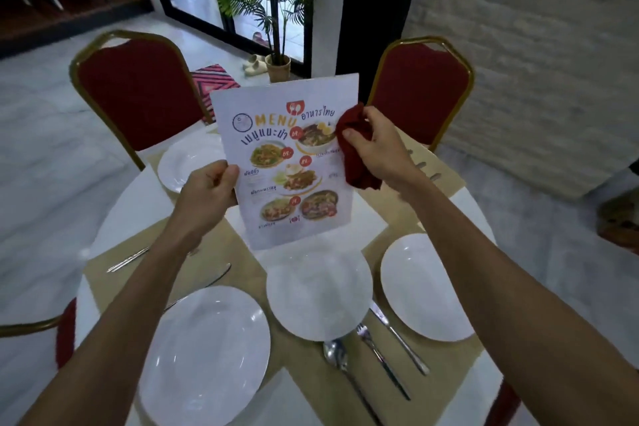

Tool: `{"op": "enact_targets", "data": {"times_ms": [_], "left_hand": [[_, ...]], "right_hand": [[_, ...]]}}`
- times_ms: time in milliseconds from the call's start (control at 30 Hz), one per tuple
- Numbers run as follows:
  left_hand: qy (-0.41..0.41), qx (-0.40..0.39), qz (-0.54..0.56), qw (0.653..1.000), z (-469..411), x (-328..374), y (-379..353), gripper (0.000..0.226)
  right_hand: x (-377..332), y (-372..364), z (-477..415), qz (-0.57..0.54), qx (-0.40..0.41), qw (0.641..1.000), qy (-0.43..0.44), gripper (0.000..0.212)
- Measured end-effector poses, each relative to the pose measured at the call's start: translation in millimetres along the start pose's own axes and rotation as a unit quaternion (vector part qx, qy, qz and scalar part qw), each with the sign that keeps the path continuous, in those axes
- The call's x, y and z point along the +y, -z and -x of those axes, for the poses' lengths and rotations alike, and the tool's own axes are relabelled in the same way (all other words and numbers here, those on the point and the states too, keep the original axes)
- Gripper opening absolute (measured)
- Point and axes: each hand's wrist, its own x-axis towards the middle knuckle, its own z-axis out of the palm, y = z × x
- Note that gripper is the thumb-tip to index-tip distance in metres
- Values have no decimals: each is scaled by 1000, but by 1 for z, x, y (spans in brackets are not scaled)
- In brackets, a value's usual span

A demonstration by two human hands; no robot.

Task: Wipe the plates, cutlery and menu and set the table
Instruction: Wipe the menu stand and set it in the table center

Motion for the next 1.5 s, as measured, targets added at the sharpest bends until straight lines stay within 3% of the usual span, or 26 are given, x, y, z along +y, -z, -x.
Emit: {"op": "enact_targets", "data": {"times_ms": [267, 600, 900, 1100, 1500], "left_hand": [[64, 71, -6, 995, -52, -42, -35, 23], [86, 126, -29, 988, -71, -83, -69, 25], [60, 145, -82, 984, -60, -93, -81, 27], [60, 169, -116, 977, -60, -90, -89, 28], [70, 170, -101, 978, -56, -81, -97, 31]], "right_hand": [[51, -41, -84, -24, -56, 998, -34, 25], [101, -60, -109, -40, -71, 995, -52, 21], [119, -55, -100, -15, -87, 995, -44, 23], [137, -68, -78, 20, -94, 992, -87, 24], [140, -76, -56, 39, -49, 992, -106, 22]]}}
